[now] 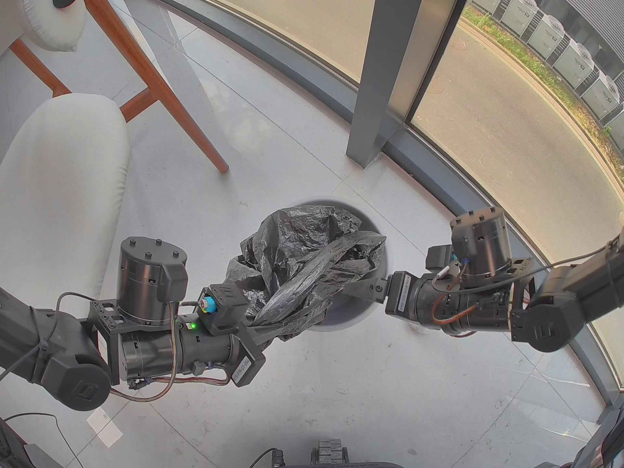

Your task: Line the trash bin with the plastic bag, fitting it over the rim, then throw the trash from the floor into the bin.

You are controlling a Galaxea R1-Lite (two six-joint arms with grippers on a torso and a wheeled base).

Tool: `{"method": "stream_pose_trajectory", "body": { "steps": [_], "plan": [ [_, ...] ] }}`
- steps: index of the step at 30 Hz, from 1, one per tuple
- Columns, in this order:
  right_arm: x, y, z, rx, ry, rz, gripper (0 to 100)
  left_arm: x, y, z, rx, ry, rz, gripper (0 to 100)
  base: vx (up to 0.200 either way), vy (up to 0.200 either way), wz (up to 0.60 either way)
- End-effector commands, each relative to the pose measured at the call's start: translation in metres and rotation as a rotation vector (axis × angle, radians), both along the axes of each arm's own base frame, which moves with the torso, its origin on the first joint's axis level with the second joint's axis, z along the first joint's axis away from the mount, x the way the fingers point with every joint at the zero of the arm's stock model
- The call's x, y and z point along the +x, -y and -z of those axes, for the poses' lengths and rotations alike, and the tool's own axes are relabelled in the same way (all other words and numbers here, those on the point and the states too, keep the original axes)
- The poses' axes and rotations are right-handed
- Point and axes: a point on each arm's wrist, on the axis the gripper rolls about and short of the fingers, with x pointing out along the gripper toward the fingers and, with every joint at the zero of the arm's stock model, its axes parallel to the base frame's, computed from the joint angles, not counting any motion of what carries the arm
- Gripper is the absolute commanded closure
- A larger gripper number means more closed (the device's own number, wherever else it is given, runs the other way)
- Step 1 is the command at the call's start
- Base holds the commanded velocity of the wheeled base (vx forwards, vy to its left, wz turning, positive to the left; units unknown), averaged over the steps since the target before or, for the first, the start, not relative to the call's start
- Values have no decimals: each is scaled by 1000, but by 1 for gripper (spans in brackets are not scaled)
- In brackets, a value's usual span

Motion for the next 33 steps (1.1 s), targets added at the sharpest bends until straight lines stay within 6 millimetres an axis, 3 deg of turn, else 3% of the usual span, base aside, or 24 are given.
{"method": "stream_pose_trajectory", "body": {
  "steps": [1, 9, 14, 30, 31, 33],
  "plan": [
    [32, -2, 9, 7, 0, 60, 0, 0, 0, 1, -1, -2, -1, 100, 0, 0, 0],
    [48, -9, -1, 69, 11, 132, 0, 0, 1, -1, -31, -3, -12, 100, 0, 0, 0],
    [47, -20, 8, 55, -4, 120, 0, 0, 1, -3, -36, 0, -14, 100, 0, 0, 0],
    [71, -45, 13, 111, 24, 172, 0, -5, -2, -10, -76, -3, -24, 100, 0, 0, 0],
    [72, -45, 13, 111, 26, 173, 100, -5, -2, -9, -75, -5, -24, 100, 0, 0, 0],
    [74, -46, 11, 119, 31, 176, 100, -6, -2, -9, -75, -7, -24, 100, 0, 0, 0]
  ]
}}
